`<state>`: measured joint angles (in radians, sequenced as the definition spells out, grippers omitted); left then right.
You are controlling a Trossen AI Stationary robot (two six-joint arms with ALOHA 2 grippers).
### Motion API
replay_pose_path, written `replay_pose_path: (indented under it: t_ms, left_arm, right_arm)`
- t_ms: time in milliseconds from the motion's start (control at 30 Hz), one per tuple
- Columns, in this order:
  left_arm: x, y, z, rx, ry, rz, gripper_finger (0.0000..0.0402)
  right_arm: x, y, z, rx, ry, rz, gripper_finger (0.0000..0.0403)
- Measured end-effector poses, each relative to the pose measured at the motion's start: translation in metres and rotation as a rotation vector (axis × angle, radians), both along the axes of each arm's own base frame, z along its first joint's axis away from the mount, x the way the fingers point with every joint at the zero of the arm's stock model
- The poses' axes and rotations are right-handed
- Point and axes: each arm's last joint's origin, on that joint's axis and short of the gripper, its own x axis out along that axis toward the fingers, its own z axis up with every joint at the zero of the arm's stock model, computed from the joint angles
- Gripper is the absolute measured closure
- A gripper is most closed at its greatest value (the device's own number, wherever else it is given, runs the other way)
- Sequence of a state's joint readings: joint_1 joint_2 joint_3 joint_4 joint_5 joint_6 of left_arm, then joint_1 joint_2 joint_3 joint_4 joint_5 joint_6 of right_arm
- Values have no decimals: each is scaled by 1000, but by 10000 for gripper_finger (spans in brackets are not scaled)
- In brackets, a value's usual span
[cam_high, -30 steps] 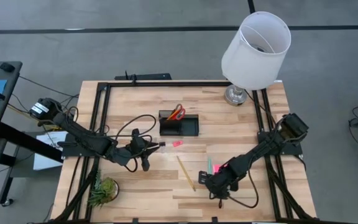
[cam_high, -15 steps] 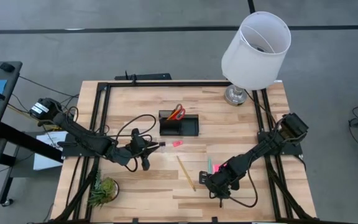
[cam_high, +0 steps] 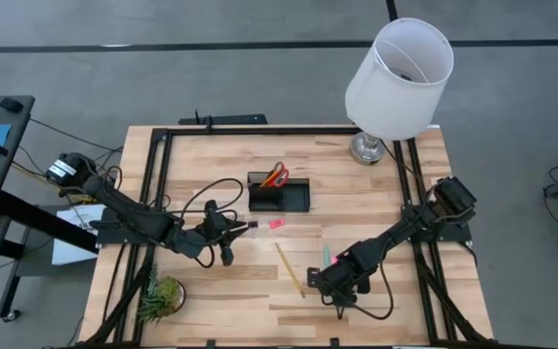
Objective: Pick and place office supplies into organizer
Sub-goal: Put the blue pen into the top left compartment of the black desk organizer
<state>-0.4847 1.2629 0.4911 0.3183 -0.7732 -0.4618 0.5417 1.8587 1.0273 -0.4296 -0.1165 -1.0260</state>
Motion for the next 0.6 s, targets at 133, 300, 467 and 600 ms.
replay_pose_path:
  t_ms: [133, 300, 467, 600]
  left_arm:
    - [0, 0, 0, 0, 0, 0, 340]
    - [0, 0, 0, 4, 1, -1, 340]
    - [0, 0, 0, 5, 1, -1, 340]
    - [0, 0, 0, 5, 2, -1, 340]
  right_arm:
    - [5, 0, 6, -3, 21, -4, 312]
    - [8, 1, 8, 13, 66, 71, 312]
    - [11, 0, 2, -1, 82, 90, 312]
    - [12, -4, -3, -2, 119, 80, 312]
